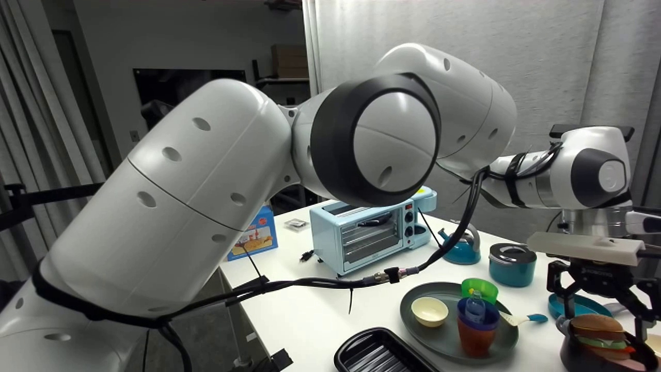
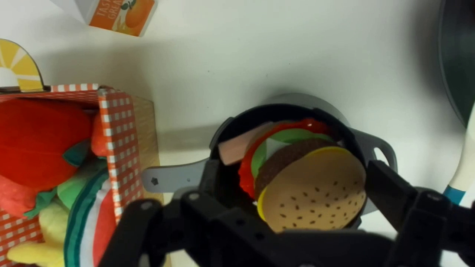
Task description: Put the toy burger in the black pot
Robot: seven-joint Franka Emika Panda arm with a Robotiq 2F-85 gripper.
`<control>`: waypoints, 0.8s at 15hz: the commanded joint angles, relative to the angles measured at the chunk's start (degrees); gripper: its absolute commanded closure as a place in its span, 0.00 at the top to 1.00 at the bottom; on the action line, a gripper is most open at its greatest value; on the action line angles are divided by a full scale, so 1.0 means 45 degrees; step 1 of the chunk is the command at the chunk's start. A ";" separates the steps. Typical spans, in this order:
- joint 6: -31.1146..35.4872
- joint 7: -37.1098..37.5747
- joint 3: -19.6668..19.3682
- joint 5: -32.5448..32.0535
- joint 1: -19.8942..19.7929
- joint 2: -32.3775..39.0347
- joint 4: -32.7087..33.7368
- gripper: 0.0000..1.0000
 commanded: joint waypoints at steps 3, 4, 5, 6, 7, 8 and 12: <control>-0.0533 -0.0219 -0.0018 -0.0151 -0.0052 0.0390 0.0763 1.00; -0.0503 -0.0225 -0.0009 -0.0138 -0.0054 0.0315 0.0674 1.00; -0.0412 -0.0225 -0.0024 -0.0185 -0.0027 0.0203 0.0531 1.00; -0.0340 -0.0220 -0.0034 -0.0215 -0.0007 0.0113 0.0404 1.00; -0.0100 -0.0172 -0.0080 -0.0333 0.0066 -0.0039 0.0161 1.00; 0.0121 -0.0148 -0.0110 -0.0428 0.0115 -0.0186 -0.0080 1.00; 0.0660 0.0025 -0.0152 -0.1039 0.0471 -0.0666 -0.0858 1.00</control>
